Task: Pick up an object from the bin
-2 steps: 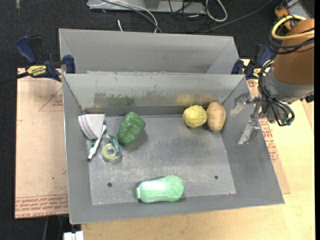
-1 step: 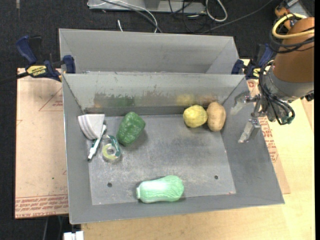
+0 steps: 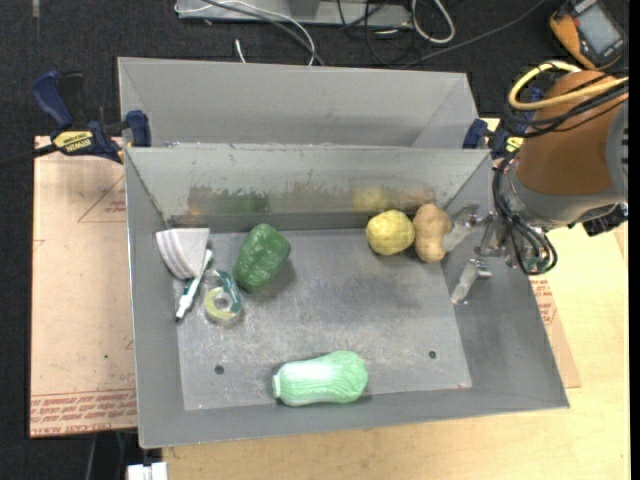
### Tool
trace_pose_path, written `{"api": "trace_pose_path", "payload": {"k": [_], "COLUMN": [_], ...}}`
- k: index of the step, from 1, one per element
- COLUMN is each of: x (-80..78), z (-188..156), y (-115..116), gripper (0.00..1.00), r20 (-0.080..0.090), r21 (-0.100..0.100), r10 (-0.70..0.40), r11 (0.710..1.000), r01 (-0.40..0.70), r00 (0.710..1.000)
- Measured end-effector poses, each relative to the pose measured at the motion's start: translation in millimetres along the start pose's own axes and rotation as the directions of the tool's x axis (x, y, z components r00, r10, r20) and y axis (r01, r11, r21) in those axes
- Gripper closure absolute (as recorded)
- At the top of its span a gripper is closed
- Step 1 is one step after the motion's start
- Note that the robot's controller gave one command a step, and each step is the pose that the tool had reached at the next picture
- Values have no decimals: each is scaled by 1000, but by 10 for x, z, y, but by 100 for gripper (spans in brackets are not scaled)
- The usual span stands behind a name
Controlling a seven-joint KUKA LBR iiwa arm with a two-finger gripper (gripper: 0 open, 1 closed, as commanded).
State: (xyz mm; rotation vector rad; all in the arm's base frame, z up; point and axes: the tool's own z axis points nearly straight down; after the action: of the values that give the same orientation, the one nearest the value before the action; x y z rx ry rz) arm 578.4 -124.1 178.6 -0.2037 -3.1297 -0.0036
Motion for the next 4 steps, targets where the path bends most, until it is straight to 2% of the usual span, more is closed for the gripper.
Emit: {"api": "trace_pose_path", "payload": {"k": [1, 2, 3, 4], "x": [53, 205, 531, 265], "z": [146, 448, 530, 437], "y": [40, 123, 443, 709], "gripper": [0, 0, 0, 0], "r20": [1, -1, -2, -2], "r21": [1, -1, -1, -3], "r10": [-190, -334, -119, -422], "r11": [982, 943, 993, 906], "r01": [190, 334, 119, 422], "r00": [982, 943, 993, 906]}}
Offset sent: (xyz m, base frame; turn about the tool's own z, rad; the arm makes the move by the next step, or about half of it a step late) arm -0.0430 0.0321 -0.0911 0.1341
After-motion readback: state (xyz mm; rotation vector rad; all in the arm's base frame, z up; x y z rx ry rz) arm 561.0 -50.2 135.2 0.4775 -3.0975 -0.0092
